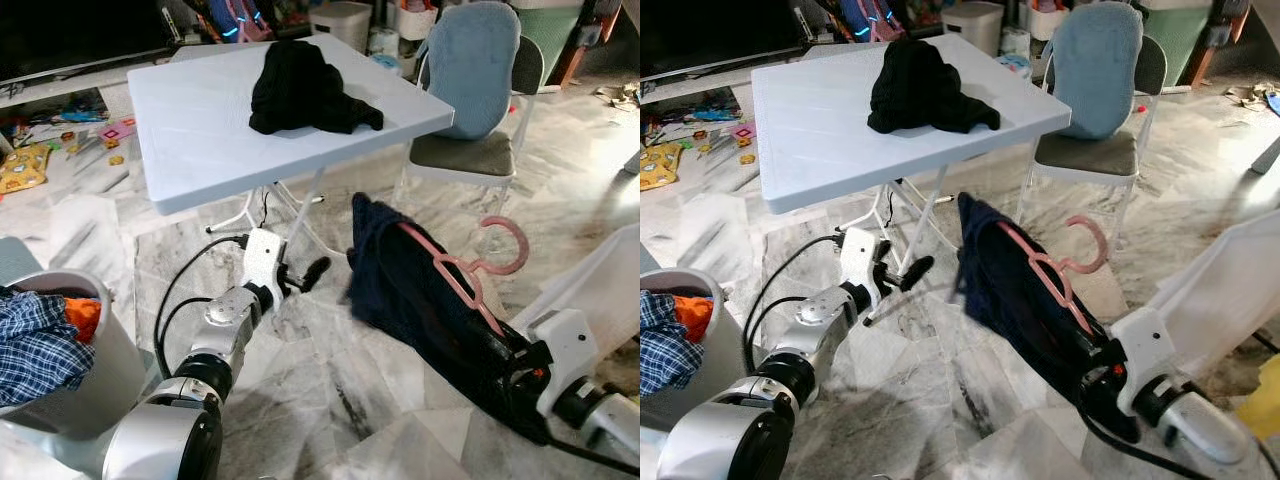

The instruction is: Hang hanger

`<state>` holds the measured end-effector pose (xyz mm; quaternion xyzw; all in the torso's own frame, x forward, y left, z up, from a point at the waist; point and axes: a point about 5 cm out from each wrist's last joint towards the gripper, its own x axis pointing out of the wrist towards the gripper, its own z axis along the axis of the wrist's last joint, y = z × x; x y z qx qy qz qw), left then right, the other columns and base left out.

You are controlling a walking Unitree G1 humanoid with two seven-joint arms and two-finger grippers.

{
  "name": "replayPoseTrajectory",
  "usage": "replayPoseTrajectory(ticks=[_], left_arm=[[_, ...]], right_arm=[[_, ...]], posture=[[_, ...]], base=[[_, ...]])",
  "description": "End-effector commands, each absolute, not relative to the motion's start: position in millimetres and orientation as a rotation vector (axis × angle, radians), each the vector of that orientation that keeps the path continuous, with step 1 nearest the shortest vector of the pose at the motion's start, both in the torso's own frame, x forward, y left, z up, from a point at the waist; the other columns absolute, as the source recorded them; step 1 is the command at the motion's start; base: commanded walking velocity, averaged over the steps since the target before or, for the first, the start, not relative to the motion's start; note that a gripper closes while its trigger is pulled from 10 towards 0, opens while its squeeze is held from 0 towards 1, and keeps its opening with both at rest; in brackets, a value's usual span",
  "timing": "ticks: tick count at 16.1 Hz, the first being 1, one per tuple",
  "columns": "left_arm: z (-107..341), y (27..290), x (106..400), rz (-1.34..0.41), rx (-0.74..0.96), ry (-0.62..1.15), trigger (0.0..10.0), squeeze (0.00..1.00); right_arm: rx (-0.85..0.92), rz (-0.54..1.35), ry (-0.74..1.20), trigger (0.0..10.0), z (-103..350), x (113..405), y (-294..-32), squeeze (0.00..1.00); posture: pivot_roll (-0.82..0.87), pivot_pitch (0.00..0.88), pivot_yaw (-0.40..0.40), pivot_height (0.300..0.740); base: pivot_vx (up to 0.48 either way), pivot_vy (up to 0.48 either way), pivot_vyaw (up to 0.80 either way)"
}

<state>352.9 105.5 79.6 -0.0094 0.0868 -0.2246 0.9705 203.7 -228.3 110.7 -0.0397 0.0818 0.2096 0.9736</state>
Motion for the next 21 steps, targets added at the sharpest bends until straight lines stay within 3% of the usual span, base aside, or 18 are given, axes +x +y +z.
replayPoseTrajectory(ticks=[1,2,3,4,11,16,17,18,19,20,21], left_arm=[[76.9,107.6,352.6,-0.427,-0.004,0.192,10.0,1.0],[72.8,106.9,350.9,-0.398,-0.003,0.207,10.0,1.0],[69.4,101.9,347.4,-0.411,0.02,0.2,10.0,0.8],[69.7,97.7,345.7,-0.438,0.023,0.182,10.0,0.0],[72.1,81.2,343.4,-0.547,-0.034,0.177,10.0,0.0],[71.3,63.0,338.1,-0.6,-0.067,0.172,10.0,0.0],[70.7,63.7,337.7,-0.596,-0.068,0.171,9.3,0.0],[71.1,65.2,338.3,-0.584,-0.069,0.166,7.4,0.0],[74.9,66.9,340.3,-0.582,-0.078,0.144,0.7,0.0],[78.2,68.6,342.5,-0.576,-0.083,0.129,0.0,0.0],[81.0,69.9,344.3,-0.576,-0.085,0.117,0.0,0.0]], right_arm=[[-0.052,0.413,0.133,10.0,116.3,204.8,-228.0,0.0],[0.013,0.399,0.134,10.0,110.4,204.0,-221.8,0.0],[0.022,0.426,0.169,10.0,103.9,199.9,-214.2,0.0],[0.039,0.466,0.18,10.0,103.8,194.9,-210.1,0.0],[0.088,0.724,0.245,10.0,118.2,163.7,-193.6,0.0],[0.128,0.796,0.244,10.0,129.8,154.7,-185.4,0.0],[0.137,0.829,0.258,10.0,130.4,150.5,-182.2,0.0],[0.14,0.852,0.272,10.0,131.0,146.6,-180.4,0.0],[0.149,0.87,0.294,10.0,130.8,141.5,-181.8,0.0],[0.146,0.881,0.31,10.0,131.0,137.6,-183.9,0.0],[0.145,0.884,0.326,10.0,130.4,133.8,-187.4,0.0]], posture=[[-0.05,0.0,0.037,0.74],[-0.05,0.0,0.04,0.74],[-0.04,0.0,0.041,0.74],[-0.04,0.0,0.039,0.74],[-0.06,0.0,0.041,0.74],[-0.07,0.0,0.046,0.74],[-0.07,0.0,0.046,0.74],[-0.07,0.0,0.042,0.74],[-0.07,0.0,0.043,0.74],[-0.07,0.0,0.043,0.74],[-0.07,0.0,0.043,0.74]], base=[[0.0,0.0,0.0],[0.0,0.0,0.0],[0.0,0.0,0.0],[0.0,0.0,0.0],[0.0,0.0,0.0],[0.0,0.0,0.0],[0.0,0.0,0.0],[0.0,0.0,0.0],[0.0,0.0,0.0],[0.0,0.0,0.0],[0.0,0.0,0.0]])
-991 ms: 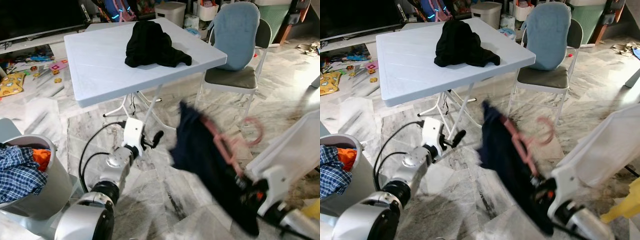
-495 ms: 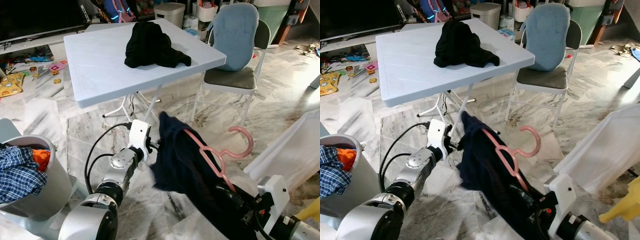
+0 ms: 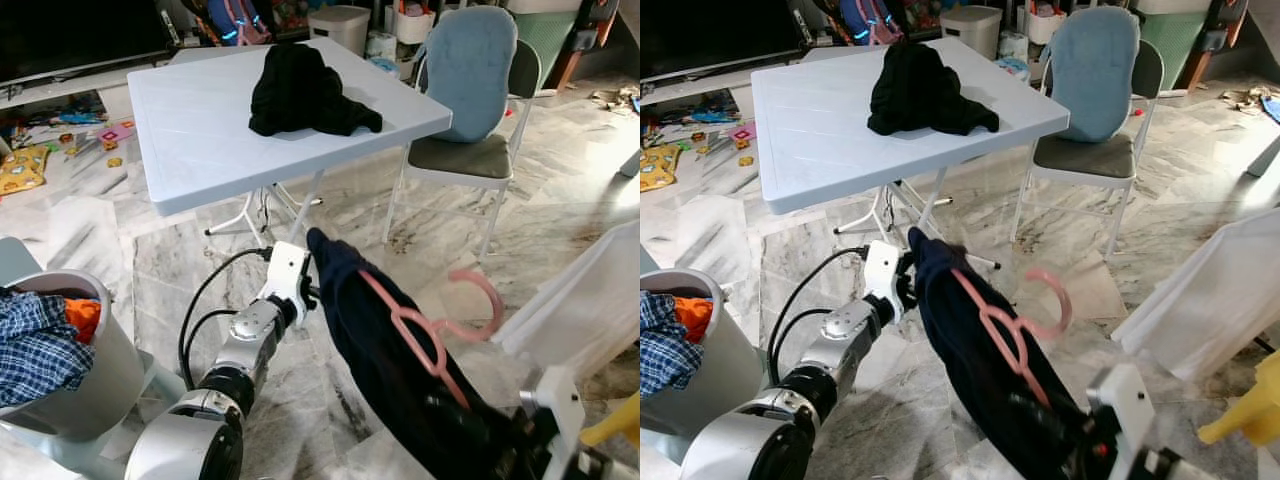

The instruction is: Hang hanger

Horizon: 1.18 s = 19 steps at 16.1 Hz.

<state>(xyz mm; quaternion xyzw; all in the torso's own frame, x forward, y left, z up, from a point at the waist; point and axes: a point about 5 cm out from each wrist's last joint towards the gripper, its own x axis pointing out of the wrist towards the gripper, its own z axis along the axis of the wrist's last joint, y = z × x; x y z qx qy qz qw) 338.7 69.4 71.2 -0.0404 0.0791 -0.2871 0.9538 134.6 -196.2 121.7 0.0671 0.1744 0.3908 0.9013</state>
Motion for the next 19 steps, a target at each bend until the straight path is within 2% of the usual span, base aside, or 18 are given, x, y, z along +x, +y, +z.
replayPoseTrajectory(ticks=[1,6,7,8,13,16,19], left_arm=[[83.4,70.2,345.4,-0.589,-0.096,0.108,0.0,0.0],[80.6,72.8,345.3,-0.56,-0.063,0.124,0.0,0.0],[77.6,73.8,345.1,-0.54,-0.03,0.147,2.7,0.0],[74.8,76.0,344.2,-0.532,-0.019,0.165,10.0,0.0],[67.4,90.3,332.5,-0.526,0.021,0.11,10.0,0.0],[68.0,89.8,329.5,-0.541,0.014,0.088,10.0,0.0],[76.7,84.4,331.3,-0.553,-0.003,0.047,10.0,0.0]], right_arm=[[0.153,0.896,0.349,10.0,129.2,128.2,-191.3,0.0],[0.116,0.852,0.378,10.0,124.7,126.6,-201.3,0.0],[0.105,0.828,0.367,10.0,123.9,131.1,-202.5,0.0],[0.078,0.784,0.337,10.0,123.5,139.0,-203.2,0.0],[-0.03,0.568,0.191,10.0,123.1,175.4,-202.7,0.0],[-0.036,0.572,0.167,10.0,121.5,180.4,-194.5,0.0],[-0.053,0.561,0.162,10.0,118.6,183.0,-193.0,0.0]], posture=[[-0.07,0.0,0.044,0.74],[-0.08,0.0,0.047,0.74],[-0.08,0.0,0.047,0.74],[-0.07,0.0,0.044,0.74],[-0.04,0.0,0.038,0.74],[-0.04,0.0,0.038,0.74],[-0.04,0.0,0.043,0.74]], base=[[0.0,0.0,0.0],[0.0,0.0,0.0],[0.0,0.0,0.0],[0.0,0.0,0.0],[0.0,0.0,0.0],[0.0,0.0,0.0],[0.31,0.0,0.0]])
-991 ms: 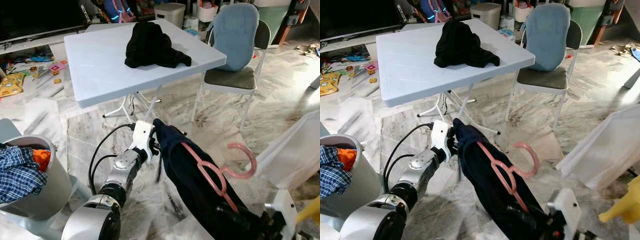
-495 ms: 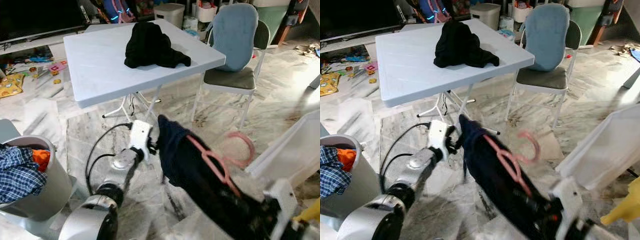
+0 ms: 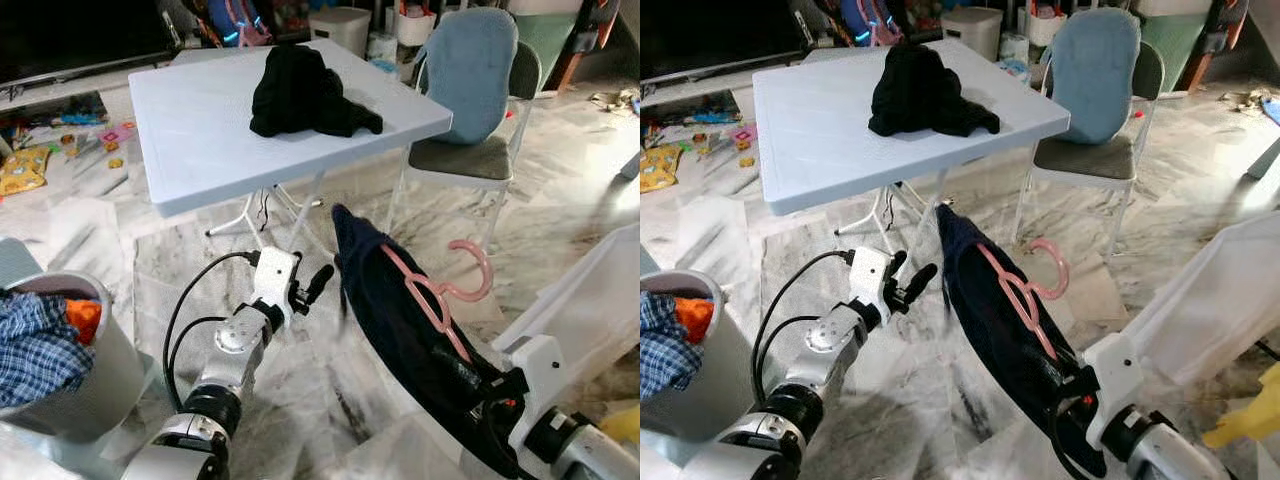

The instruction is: Hang hanger

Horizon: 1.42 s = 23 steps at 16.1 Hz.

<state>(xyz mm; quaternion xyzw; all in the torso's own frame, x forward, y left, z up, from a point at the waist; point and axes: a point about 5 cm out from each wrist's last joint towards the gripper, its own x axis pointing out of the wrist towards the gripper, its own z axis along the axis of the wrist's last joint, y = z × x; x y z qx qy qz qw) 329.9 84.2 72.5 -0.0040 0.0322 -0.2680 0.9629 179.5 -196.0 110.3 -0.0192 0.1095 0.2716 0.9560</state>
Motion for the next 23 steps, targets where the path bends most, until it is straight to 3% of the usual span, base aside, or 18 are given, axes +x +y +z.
replayPoseTrajectory(ticks=[1,3,8,14,19,23], left_arm=[[76.5,84.5,331.1,-0.553,-0.004,0.049,10.0,0.0],[75.7,85.1,330.6,-0.551,-0.004,0.054,10.0,0.0],[72.2,95.1,329.8,-0.491,-0.004,0.072,10.0,0.0],[65.8,105.1,324.8,-0.47,0.008,0.1,10.0,0.0],[60.9,115.9,316.8,-0.474,0.06,0.118,10.0,0.0],[58.0,153.1,302.3,-0.36,0.155,0.128,10.0,0.0]], right_arm=[[-0.053,0.56,0.157,10.0,118.5,183.4,-192.1,0.0],[-0.061,0.547,0.14,10.0,119.3,185.4,-190.4,0.0],[-0.073,0.263,0.098,10.0,111.3,201.1,-200.6,0.0],[-0.069,0.16,0.062,10.0,101.3,209.9,-194.6,0.0],[-0.055,0.139,0.045,10.0,95.9,216.9,-190.2,0.0],[-0.031,0.242,0.043,10.0,87.3,221.3,-167.7,0.0]], posture=[[-0.04,0.0,0.046,0.74],[-0.05,0.0,0.049,0.74],[-0.03,0.0,0.047,0.74],[0.01,0.0,0.03,0.74],[0.06,0.0,0.005,0.74],[0.17,0.0,-0.032,0.74]], base=[[0.341,0.0,0.0],[0.341,0.0,0.0],[0.342,0.0,0.0],[0.333,0.0,0.0],[0.224,0.0,0.0],[0.0,0.0,0.53]])
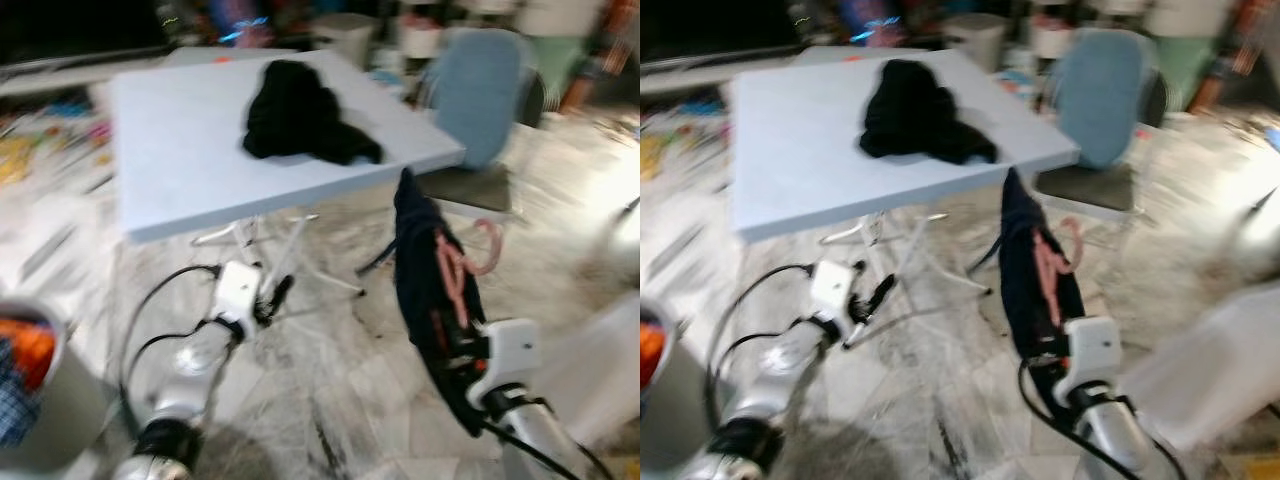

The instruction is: Hang hanger

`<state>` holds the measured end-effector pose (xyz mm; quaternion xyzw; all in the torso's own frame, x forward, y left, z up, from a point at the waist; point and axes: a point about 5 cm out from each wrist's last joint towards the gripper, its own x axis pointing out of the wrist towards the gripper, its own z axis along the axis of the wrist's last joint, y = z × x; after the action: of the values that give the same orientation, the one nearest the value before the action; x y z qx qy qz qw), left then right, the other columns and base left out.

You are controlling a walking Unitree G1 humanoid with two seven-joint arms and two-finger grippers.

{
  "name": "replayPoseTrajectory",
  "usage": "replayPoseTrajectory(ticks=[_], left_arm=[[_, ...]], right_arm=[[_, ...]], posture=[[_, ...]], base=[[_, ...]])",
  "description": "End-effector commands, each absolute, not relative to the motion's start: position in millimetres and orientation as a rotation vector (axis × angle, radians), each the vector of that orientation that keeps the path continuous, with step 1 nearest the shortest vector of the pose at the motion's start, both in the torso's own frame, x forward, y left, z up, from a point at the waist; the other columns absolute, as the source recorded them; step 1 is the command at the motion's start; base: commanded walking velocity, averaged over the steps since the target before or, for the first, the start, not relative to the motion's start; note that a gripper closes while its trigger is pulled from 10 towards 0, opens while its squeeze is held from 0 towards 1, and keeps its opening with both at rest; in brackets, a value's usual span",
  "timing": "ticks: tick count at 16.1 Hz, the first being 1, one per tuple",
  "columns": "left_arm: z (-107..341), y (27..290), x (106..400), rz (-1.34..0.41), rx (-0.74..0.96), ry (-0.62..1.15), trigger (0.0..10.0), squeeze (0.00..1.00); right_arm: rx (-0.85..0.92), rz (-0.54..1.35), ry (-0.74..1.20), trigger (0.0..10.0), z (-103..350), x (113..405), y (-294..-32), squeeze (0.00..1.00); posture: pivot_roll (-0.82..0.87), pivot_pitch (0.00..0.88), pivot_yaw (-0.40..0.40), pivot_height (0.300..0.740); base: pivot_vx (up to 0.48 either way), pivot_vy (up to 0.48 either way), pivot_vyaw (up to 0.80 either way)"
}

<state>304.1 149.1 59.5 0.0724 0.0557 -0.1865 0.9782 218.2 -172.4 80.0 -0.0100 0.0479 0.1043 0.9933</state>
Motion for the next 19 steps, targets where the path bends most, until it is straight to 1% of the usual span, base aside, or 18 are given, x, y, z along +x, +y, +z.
replayPoseTrajectory(ticks=[1,2,3,4,6,7,8,9,10,11,12,13,15,16,17,19], left_arm=[[56.1,161.7,298.6,-0.338,0.161,0.142,10.0,0.0],[55.4,164.4,297.4,-0.331,0.163,0.15,10.0,0.0],[51.6,171.9,291.2,-0.322,0.179,0.165,10.0,0.0],[49.2,172.4,289.0,-0.336,0.191,0.171,10.0,0.0],[47.5,166.2,285.3,-0.365,0.191,0.189,10.0,0.0],[53.6,148.8,284.1,-0.432,0.186,0.155,10.0,0.0],[58.5,143.1,287.5,-0.448,0.187,0.134,10.0,0.0],[59.5,138.7,292.2,-0.462,0.191,0.121,10.0,0.0],[51.1,141.6,299.7,-0.405,0.171,0.151,10.0,0.0],[54.5,143.0,307.5,-0.348,0.153,0.155,10.0,0.0],[57.2,141.8,310.6,-0.338,0.141,0.152,10.0,0.0],[67.2,132.1,315.6,-0.382,0.122,0.115,10.0,0.0],[70.3,128.6,319.9,-0.389,0.13,0.106,10.0,0.0],[73.2,128.4,324.7,-0.387,0.122,0.097,10.0,0.0],[73.9,128.1,329.4,-0.382,0.119,0.099,10.0,0.0],[75.2,126.5,331.3,-0.381,0.115,0.102,10.0,0.0]], right_arm=[[-0.011,0.261,0.048,10.0,84.5,223.4,-162.9,0.0],[-0.003,0.266,0.05,10.0,83.6,224.3,-161.5,0.0],[0.001,0.287,0.063,10.0,79.5,226.8,-154.9,0.0],[0.002,0.286,0.063,10.0,80.0,230.0,-153.9,0.0],[-0.008,0.281,0.044,10.0,87.4,235.7,-156.0,0.0],[0.017,0.232,0.009,10.0,98.4,242.7,-168.2,0.0],[0.009,0.22,0.001,10.0,101.3,247.3,-173.1,0.0],[-0.009,0.208,0.012,10.0,97.3,252.3,-178.4,0.0],[-0.038,0.165,0.04,10.0,84.4,256.1,-184.7,0.0],[0.014,0.109,0.033,10.0,86.7,257.4,-187.6,0.0],[0.027,0.097,0.027,10.0,88.8,258.0,-188.6,0.0],[-0.02,0.101,0.017,10.0,91.6,254.6,-188.0,0.0],[-0.039,0.024,0.034,10.0,88.9,252.3,-198.0,0.0],[-0.05,-0.044,0.019,10.0,90.7,249.8,-208.7,0.0],[-0.05,-0.142,0.018,10.0,87.9,244.7,-223.0,0.0],[-0.041,-0.221,0.022,10.0,85.9,234.1,-234.6,0.0]], posture=[[0.2,0.0,-0.041,0.74],[0.2,0.0,-0.041,0.74],[0.21,0.0,-0.067,0.74],[0.2,0.0,-0.071,0.74],[0.21,0.0,-0.111,0.74],[0.24,0.0,-0.142,0.74],[0.25,0.0,-0.149,0.74],[0.25,0.0,-0.147,0.74],[0.24,0.0,-0.129,0.74],[0.24,0.0,-0.119,0.74],[0.25,0.0,-0.12,0.74],[0.25,0.0,-0.12,0.74],[0.22,0.0,-0.099,0.74],[0.18,0.0,-0.071,0.74],[0.17,0.0,-0.062,0.74],[0.14,0.0,-0.019,0.74]], base=[[0.0,0.0,0.68],[0.0,0.0,0.68],[0.0,0.0,0.0],[0.0,0.0,0.0],[0.0,0.0,0.0],[0.0,0.0,0.0],[0.0,0.0,0.0],[0.0,0.0,0.0],[0.0,0.0,0.0],[0.0,0.0,0.0],[0.0,0.0,0.0],[0.0,0.0,0.0],[0.0,0.0,0.0],[0.0,0.0,0.0],[0.0,0.0,0.0],[0.0,0.0,0.0]])
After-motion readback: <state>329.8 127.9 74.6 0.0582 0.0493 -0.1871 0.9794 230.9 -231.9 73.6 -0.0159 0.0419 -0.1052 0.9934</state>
